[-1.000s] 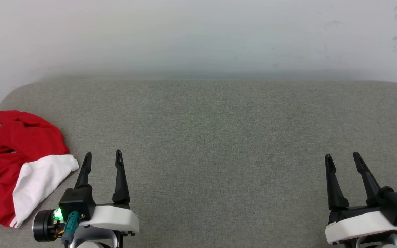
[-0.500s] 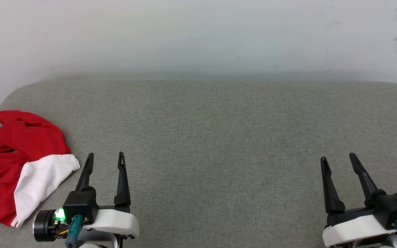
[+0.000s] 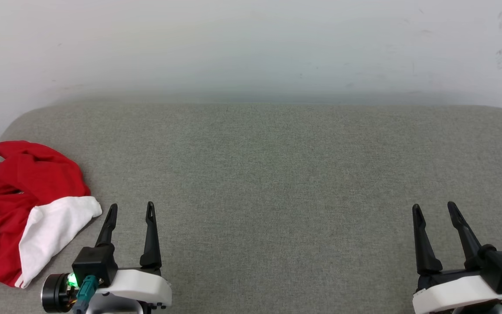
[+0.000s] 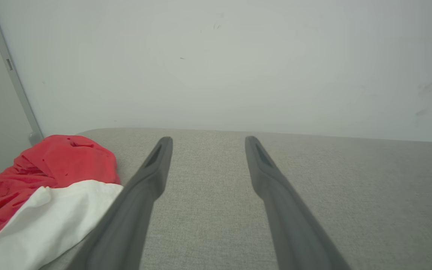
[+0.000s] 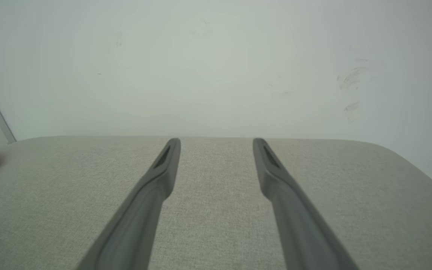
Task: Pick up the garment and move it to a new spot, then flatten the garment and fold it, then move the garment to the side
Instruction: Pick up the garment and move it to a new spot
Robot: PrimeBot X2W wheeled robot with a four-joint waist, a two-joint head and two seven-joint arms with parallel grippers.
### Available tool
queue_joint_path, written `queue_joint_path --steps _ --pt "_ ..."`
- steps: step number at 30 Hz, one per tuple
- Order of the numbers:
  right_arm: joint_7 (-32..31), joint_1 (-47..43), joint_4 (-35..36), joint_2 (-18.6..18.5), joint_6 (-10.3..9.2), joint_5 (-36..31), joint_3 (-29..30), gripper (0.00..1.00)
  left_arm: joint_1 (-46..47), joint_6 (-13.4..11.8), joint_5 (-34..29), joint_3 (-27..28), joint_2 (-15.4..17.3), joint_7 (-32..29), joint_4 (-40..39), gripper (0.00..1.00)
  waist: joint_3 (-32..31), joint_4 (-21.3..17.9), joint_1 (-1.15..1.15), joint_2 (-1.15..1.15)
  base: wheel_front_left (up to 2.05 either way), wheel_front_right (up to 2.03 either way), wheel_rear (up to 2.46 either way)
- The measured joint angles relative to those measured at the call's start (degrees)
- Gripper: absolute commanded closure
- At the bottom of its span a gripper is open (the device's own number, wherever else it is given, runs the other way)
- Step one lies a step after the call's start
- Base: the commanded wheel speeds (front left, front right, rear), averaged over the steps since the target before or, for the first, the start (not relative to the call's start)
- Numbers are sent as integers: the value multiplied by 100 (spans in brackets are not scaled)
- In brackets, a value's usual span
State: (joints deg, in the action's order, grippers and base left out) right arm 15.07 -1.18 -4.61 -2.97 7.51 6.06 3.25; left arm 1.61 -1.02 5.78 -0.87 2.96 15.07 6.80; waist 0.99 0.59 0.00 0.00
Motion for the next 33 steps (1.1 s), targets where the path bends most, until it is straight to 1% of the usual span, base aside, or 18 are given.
queue_joint_path --steps 6,23,30,33 --pt "0 -1 -83 1 0 153 38 0 0 1 58 -19 -2 0 76 0 -5 -9 0 0 0 0 0" --pt "0 -1 -107 0 0 182 54 0 1 -21 86 -54 -3 0 135 0 -2 -8 0 0 0 0 0" --pt "0 -2 -100 0 0 181 54 0 2 -34 66 -60 -3 0 147 0 -7 37 0 0 0 0 0" --pt "0 -8 -82 1 0 180 57 0 7 -52 52 -79 -4 0 159 0 -5 121 0 0 0 0 0"
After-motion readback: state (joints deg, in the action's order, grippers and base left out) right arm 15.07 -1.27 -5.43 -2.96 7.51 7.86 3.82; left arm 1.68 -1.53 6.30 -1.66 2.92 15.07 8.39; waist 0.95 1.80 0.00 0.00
